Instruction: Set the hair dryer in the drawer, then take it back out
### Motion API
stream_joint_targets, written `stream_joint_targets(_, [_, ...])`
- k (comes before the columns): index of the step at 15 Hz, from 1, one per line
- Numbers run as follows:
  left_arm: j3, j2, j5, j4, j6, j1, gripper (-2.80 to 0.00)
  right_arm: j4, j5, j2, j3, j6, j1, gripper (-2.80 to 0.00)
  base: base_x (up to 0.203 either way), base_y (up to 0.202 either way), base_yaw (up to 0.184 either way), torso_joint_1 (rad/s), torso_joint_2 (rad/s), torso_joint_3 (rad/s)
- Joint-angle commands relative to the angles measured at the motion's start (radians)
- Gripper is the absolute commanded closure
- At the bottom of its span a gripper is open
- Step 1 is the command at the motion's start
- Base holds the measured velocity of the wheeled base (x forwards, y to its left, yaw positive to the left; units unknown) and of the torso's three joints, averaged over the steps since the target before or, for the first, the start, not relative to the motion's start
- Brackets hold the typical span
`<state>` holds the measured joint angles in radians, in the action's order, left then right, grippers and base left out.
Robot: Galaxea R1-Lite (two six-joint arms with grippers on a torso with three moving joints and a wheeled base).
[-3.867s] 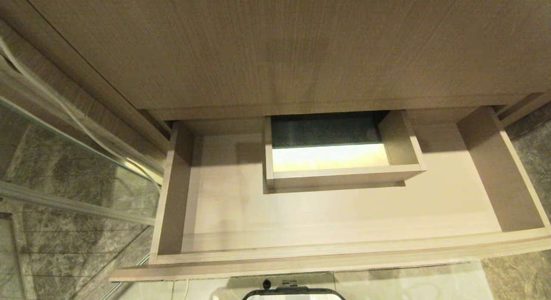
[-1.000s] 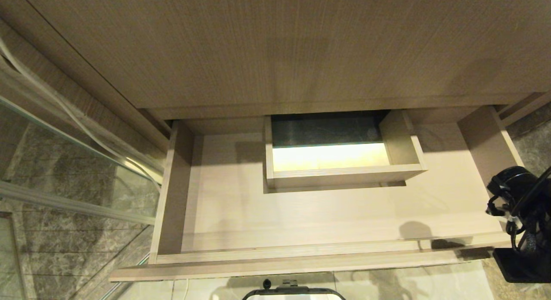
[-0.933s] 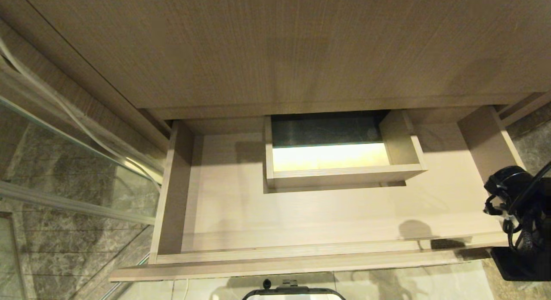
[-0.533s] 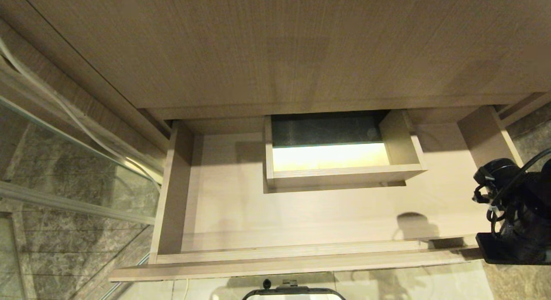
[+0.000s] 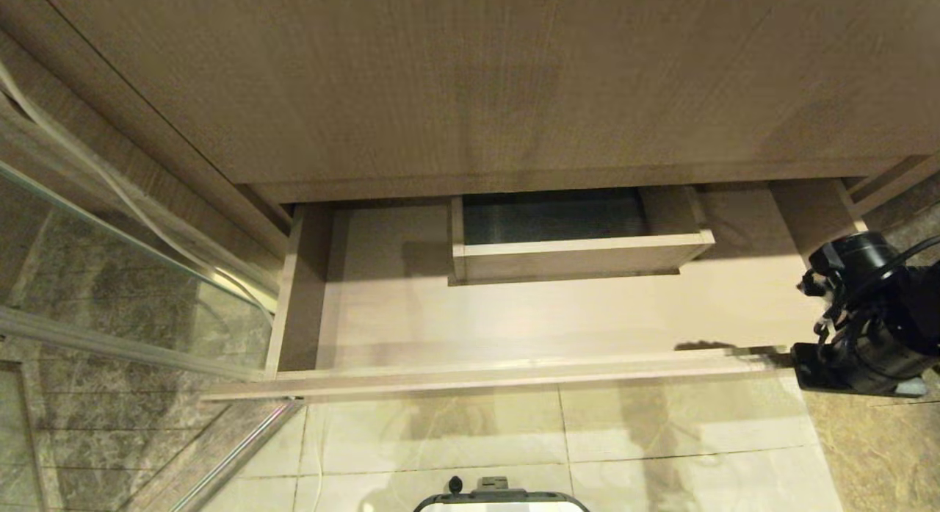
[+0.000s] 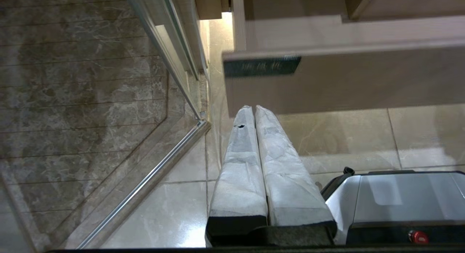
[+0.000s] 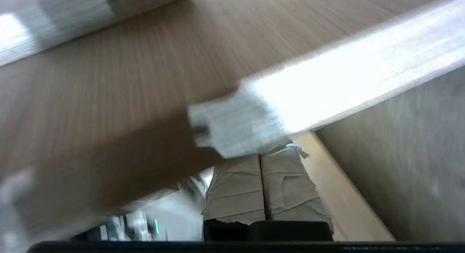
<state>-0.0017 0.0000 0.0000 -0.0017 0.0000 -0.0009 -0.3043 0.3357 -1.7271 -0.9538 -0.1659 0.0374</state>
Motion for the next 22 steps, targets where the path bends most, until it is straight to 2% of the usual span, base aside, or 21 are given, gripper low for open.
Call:
stream_joint_targets(1, [0.000, 0.002, 0.000, 0.000, 0.000, -0.001, 0.00, 0.155, -0.001, 0.023, -0.015, 0.024, -0.001, 0.00, 0.000, 0.000, 0.000, 0.000, 0.00, 0.000])
stream_joint_targets(4, [0.000, 0.002, 0.001, 0.000, 0.000, -0.001, 0.00, 0.479, -0.016, 0.024, -0.037, 0.134, -0.004, 0.00, 0.000, 0.000, 0.000, 0.000, 0.00, 0.000])
stream_joint_targets(7, [0.000, 0.002, 0.000, 0.000, 0.000, -0.001, 0.00, 0.705, -0.101, 0.019, -0.057, 0.200, -0.004, 0.00, 0.000, 0.000, 0.000, 0.000, 0.00, 0.000])
stream_joint_targets(8, [0.000, 0.002, 0.000, 0.000, 0.000, -0.001, 0.00, 0.728, -0.125, 0.020, -0.046, 0.208, -0.004, 0.00, 0.000, 0.000, 0.000, 0.000, 0.00, 0.000])
stream_joint_targets(11, [0.000, 0.002, 0.000, 0.000, 0.000, -0.001, 0.00, 0.594, -0.148, 0.136, 0.027, 0.229, -0.001, 0.00, 0.000, 0.000, 0.000, 0.000, 0.00, 0.000])
stream_joint_targets(16, [0.000, 0.002, 0.001, 0.000, 0.000, -0.001, 0.00, 0.236, -0.355, 0.493, 0.172, 0.233, -0.001, 0.00, 0.000, 0.000, 0.000, 0.000, 0.00, 0.000])
stream_joint_targets(19, [0.000, 0.001, 0.001, 0.000, 0.000, -0.001, 0.00, 0.043, -0.387, 0.703, 0.242, 0.229, 0.026, 0.00, 0.000, 0.000, 0.000, 0.000, 0.00, 0.000])
stream_joint_targets(22, [0.000, 0.002, 0.000, 0.000, 0.000, -0.001, 0.00, -0.067, -0.393, 0.933, 0.331, 0.231, 0.038, 0.00, 0.000, 0.000, 0.000, 0.000, 0.00, 0.000])
